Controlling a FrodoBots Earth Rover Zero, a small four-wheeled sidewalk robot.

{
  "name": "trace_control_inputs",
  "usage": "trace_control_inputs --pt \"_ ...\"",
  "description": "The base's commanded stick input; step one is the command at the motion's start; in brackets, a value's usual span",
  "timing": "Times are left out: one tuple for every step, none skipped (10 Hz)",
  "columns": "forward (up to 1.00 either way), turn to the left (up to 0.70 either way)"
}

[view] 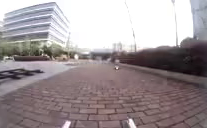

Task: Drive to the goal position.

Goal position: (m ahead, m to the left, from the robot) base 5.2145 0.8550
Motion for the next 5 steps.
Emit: trace_control_inputs --pt "0.70 -0.07" --pt "0.70 -0.07" --pt "0.70 -0.03" --pt "0.70 0.00" --pt "0.70 0.00"
